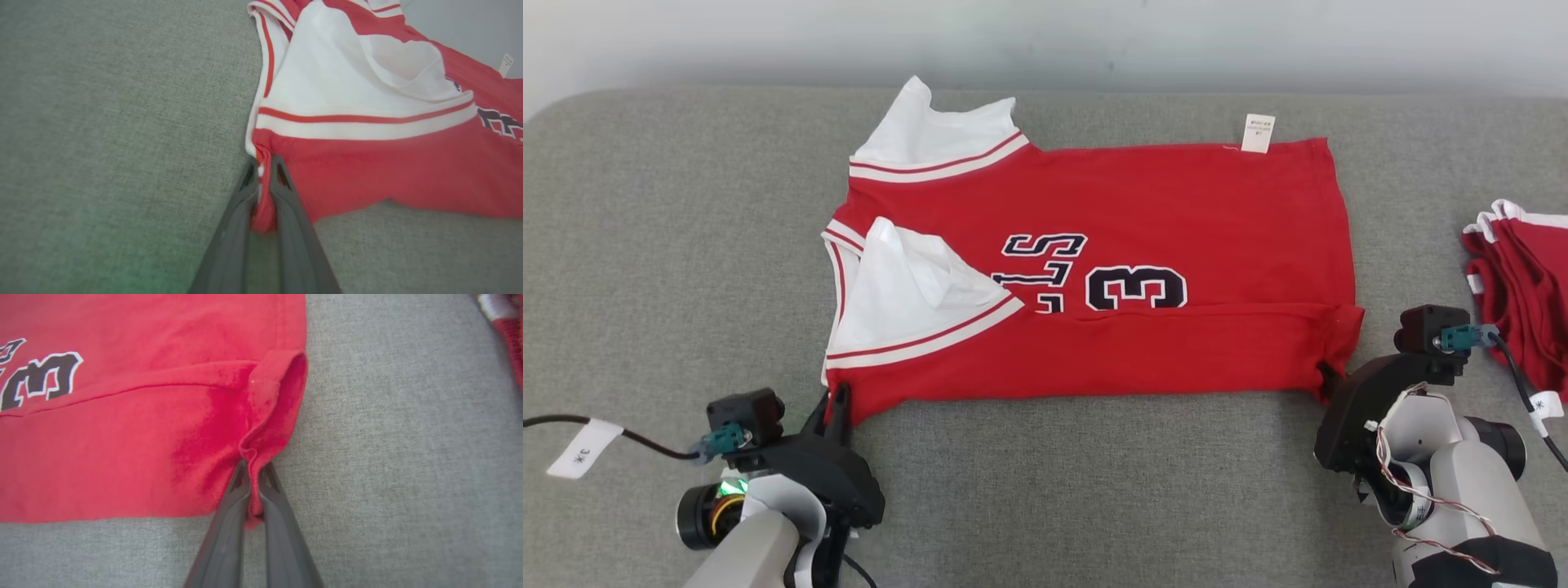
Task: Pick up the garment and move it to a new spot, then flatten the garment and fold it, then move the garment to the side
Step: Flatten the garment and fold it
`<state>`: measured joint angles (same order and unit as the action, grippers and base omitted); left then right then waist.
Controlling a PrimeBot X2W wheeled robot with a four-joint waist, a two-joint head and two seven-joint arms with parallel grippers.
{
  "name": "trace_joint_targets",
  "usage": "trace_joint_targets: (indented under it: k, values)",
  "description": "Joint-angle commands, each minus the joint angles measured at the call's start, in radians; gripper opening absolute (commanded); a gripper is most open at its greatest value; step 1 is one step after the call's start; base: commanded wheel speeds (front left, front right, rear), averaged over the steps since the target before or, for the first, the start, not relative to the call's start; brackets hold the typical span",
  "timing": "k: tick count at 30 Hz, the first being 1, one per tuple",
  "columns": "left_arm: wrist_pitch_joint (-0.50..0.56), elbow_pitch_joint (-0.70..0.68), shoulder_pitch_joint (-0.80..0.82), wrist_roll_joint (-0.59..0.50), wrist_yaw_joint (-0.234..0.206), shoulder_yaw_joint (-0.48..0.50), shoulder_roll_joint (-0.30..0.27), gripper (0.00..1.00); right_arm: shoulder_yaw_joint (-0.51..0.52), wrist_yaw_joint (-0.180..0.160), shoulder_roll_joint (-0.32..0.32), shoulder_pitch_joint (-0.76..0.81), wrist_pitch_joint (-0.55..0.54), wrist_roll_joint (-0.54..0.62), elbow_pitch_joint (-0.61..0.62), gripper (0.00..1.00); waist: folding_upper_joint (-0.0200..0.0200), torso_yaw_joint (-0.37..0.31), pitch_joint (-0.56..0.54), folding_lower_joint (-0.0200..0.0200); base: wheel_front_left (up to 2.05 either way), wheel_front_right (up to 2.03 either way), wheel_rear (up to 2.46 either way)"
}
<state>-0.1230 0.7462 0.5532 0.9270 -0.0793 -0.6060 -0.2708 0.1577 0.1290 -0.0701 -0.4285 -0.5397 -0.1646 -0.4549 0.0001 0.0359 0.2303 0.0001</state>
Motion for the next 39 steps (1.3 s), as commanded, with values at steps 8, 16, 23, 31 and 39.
trace_joint_targets:
  k: [8,16,23,31,39]
  values:
    - [0.004,-0.062,-0.116,0.036,0.039,-0.010,-0.012,0.00,0.037,0.003,0.003,0.118,-0.009,-0.073,0.092,0.00,-0.0001,0.005,-0.099,-0.0001,0.00,0.00,0.00]
    - [0.020,-0.202,-0.228,0.053,-0.004,-0.002,-0.066,0.00,0.077,0.003,0.003,0.284,-0.100,-0.122,0.288,0.00,-0.0001,0.005,-0.156,-0.0001,0.00,0.00,0.00]
    - [0.048,-0.373,-0.361,0.048,-0.088,0.004,-0.161,0.00,0.112,0.002,0.014,0.414,-0.180,-0.140,0.430,0.00,-0.0001,-0.003,-0.166,-0.0001,0.00,0.00,0.00]
    - [0.059,-0.494,-0.460,0.044,-0.164,-0.003,-0.195,0.00,0.094,0.002,0.019,0.520,-0.209,-0.194,0.467,0.00,-0.0001,0.004,-0.159,-0.0001,0.00,0.00,0.00]
    - [0.023,-0.498,-0.499,0.017,-0.200,-0.009,-0.198,0.00,0.077,0.002,0.019,0.583,-0.180,-0.191,0.434,0.00,-0.0001,-0.004,-0.164,-0.0001,0.00,0.00,0.00]
